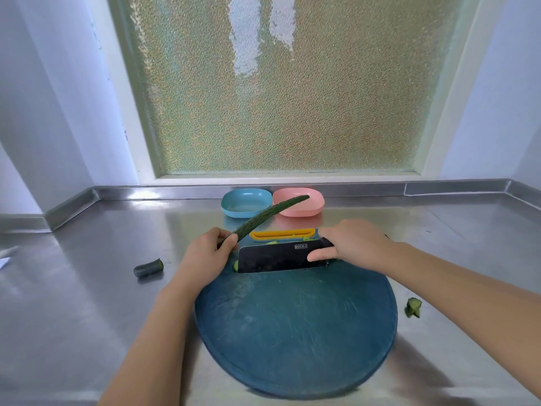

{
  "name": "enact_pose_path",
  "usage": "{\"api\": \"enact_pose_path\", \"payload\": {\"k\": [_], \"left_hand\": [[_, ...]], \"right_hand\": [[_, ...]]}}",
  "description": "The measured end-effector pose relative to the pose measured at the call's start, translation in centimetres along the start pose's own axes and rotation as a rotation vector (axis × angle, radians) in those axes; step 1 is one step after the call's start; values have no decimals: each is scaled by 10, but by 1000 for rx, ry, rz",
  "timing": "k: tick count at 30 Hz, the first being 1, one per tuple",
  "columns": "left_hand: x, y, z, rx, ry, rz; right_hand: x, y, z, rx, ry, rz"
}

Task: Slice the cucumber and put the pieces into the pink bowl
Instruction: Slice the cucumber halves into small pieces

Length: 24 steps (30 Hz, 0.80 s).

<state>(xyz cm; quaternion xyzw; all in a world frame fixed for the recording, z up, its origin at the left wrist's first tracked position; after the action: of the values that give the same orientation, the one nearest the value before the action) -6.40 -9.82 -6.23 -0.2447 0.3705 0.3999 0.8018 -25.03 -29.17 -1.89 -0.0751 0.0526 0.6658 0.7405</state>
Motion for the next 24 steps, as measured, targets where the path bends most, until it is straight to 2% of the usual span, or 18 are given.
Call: {"api": "enact_pose_path", "payload": {"k": [7,14,20,24], "left_hand": [[2,-1,-1,-36,-3,-7],[-17,14,4,-232,-59,-118],[-39,35,-2,-136,-167,-312],[-41,48,4,-37,-214,-382]], "right_hand": [[8,-1,-1,0,-68,-99],[22,36,9,-62,-28,-125],[40,93,19,-58,-44,-180],[38,131,36,-152,-123,-300]]}}
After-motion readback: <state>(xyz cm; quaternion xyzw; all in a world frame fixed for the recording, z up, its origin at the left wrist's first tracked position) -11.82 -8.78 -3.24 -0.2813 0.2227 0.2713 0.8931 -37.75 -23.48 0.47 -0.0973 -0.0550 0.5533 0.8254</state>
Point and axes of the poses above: each hand's wrist, its own y-axis away from the middle knuckle, its own z-axis out of the back of the hand, x = y × z, the point moved 2 cm from there along -y, towards the middle knuckle, and after that the axes turned 11 degrees about z, right-handed, at the moved point
